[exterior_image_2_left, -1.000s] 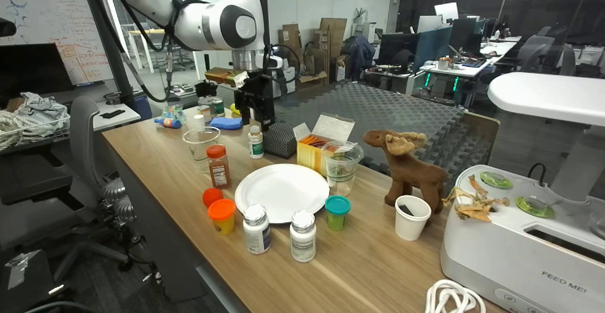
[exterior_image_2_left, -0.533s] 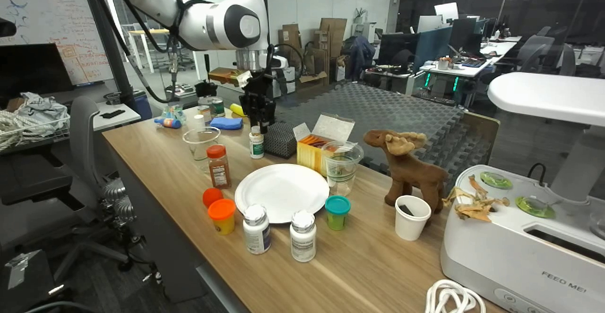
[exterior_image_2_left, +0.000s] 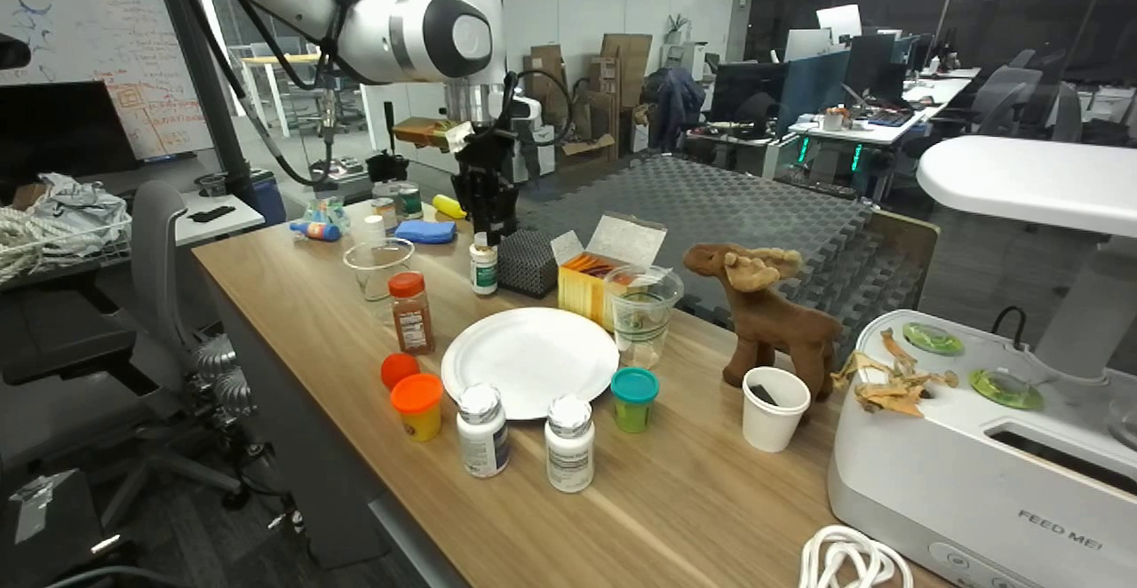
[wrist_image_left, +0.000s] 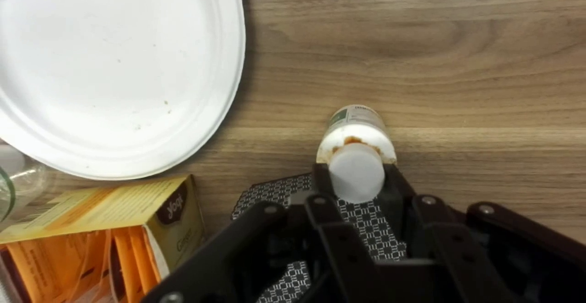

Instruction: Put the bottles and red plushy on the plate. Stack the clear cups

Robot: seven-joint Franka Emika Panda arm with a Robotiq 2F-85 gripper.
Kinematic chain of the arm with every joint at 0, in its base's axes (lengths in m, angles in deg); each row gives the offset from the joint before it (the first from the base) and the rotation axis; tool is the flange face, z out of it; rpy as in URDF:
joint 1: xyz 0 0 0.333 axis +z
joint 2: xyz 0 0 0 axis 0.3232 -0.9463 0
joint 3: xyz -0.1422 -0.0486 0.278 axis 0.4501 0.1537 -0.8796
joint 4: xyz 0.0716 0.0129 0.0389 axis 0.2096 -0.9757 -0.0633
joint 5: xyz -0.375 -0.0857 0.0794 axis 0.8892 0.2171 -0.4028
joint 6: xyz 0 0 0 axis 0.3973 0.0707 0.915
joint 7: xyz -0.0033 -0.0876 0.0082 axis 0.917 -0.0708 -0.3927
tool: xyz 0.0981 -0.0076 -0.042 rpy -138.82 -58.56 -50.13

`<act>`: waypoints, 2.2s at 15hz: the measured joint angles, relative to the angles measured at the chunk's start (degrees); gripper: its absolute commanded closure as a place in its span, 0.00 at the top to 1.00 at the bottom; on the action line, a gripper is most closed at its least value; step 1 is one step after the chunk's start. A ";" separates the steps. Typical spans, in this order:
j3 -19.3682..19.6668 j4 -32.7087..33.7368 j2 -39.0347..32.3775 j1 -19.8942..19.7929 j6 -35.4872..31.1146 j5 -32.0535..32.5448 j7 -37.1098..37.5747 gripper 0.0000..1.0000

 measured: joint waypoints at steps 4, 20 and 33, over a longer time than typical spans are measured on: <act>1.42 0.65 2.15 0.02 1.59 0.70 0.89 0.17; 6.42 -9.59 5.95 -2.30 2.86 5.62 6.82 0.15; 6.82 -17.24 10.34 -6.12 -5.95 5.09 12.31 1.00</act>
